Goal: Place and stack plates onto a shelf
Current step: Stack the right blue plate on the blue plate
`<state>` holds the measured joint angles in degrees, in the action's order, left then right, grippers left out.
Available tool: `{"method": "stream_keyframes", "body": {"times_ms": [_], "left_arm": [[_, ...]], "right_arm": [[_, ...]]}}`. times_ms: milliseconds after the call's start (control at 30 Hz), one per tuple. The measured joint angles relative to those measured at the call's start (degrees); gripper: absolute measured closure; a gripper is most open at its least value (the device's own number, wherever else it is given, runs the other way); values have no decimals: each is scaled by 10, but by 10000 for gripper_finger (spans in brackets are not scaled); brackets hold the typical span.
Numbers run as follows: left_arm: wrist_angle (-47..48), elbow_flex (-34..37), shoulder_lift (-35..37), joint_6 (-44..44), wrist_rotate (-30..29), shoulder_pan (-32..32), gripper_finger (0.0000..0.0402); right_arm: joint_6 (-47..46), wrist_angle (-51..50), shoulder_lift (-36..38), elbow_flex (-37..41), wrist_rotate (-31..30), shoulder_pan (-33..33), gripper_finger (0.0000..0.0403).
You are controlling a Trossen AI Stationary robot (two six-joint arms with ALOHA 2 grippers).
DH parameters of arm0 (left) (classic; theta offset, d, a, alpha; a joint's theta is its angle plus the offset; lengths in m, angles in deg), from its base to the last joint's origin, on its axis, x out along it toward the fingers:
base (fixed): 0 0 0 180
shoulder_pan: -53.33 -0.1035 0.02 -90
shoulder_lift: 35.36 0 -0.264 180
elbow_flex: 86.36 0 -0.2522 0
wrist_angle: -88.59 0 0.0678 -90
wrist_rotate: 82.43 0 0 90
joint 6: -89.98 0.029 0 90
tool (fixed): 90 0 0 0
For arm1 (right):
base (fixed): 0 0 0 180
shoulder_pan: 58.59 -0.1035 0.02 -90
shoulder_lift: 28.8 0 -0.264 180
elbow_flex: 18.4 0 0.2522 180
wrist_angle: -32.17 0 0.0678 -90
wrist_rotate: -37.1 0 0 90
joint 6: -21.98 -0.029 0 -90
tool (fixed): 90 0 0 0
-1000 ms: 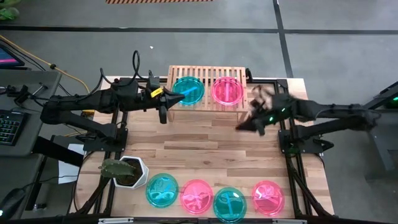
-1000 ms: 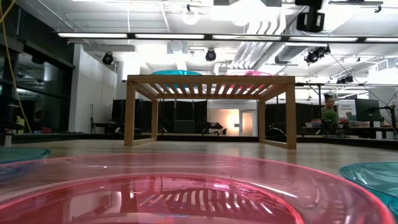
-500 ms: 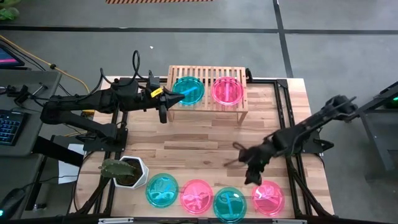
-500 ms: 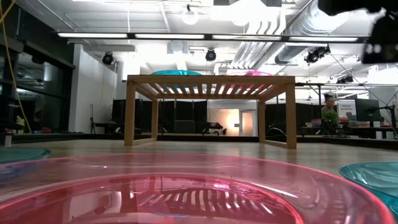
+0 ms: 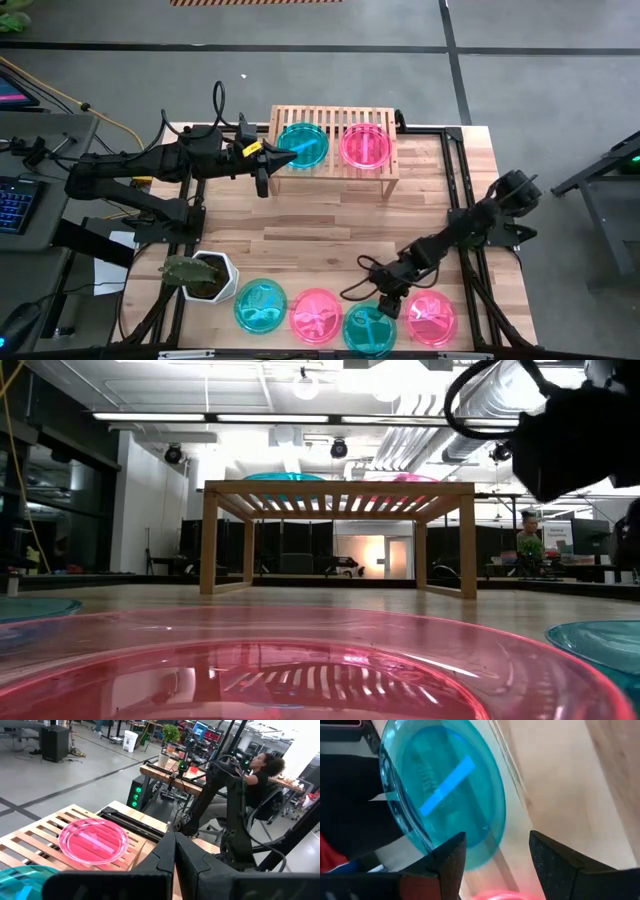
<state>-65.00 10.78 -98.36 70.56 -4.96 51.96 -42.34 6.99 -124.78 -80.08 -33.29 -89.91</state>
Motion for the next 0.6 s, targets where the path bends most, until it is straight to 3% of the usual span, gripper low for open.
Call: {"method": "stream_keyframes", "body": {"times_ms": [400, 600], "left_arm": [[2, 0, 0, -1, 24, 0, 401], [2, 0, 0, -1, 24, 0, 401]], "right_arm": [[-53, 70, -50, -2, -16, -20, 205], [-53, 73, -61, -2, -27, -29, 240]]}}
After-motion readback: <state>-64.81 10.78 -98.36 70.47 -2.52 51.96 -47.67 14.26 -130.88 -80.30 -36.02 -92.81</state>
